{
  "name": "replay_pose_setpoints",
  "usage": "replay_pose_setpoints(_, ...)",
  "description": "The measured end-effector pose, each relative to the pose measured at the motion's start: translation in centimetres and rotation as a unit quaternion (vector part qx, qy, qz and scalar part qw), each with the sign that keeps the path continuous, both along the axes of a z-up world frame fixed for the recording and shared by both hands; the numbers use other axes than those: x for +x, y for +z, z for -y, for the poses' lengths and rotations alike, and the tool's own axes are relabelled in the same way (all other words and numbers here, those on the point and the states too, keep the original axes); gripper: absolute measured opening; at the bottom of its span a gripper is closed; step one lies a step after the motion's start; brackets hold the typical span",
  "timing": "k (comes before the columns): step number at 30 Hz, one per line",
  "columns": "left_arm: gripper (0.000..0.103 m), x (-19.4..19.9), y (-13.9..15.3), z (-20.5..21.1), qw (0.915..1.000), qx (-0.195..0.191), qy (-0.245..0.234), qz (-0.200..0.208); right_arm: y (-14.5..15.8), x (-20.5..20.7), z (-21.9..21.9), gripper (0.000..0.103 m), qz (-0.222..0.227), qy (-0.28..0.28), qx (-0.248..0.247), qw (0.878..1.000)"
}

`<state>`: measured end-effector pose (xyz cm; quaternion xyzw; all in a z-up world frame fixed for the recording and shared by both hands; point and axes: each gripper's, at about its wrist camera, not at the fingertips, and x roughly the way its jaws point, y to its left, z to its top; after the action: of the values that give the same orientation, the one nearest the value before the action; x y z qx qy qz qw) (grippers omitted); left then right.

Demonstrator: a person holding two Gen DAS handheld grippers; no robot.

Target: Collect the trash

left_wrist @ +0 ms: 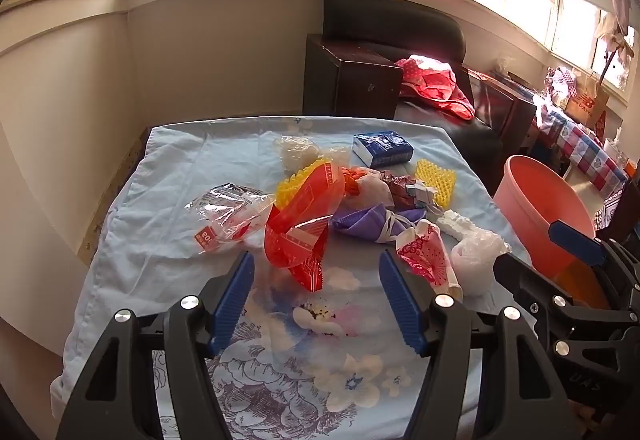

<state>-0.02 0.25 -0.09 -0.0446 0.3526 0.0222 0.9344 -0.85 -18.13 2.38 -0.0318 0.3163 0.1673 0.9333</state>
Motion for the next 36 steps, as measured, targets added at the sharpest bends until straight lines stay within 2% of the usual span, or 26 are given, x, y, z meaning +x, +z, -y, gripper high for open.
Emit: replay_pose_setpoints(36,0.065,0.54,-0.28,0.26,0.9997,0.018,0.013,-0.006,0.03,0.74,0.38,0.087,-0.008,0.008,0.026,1.0)
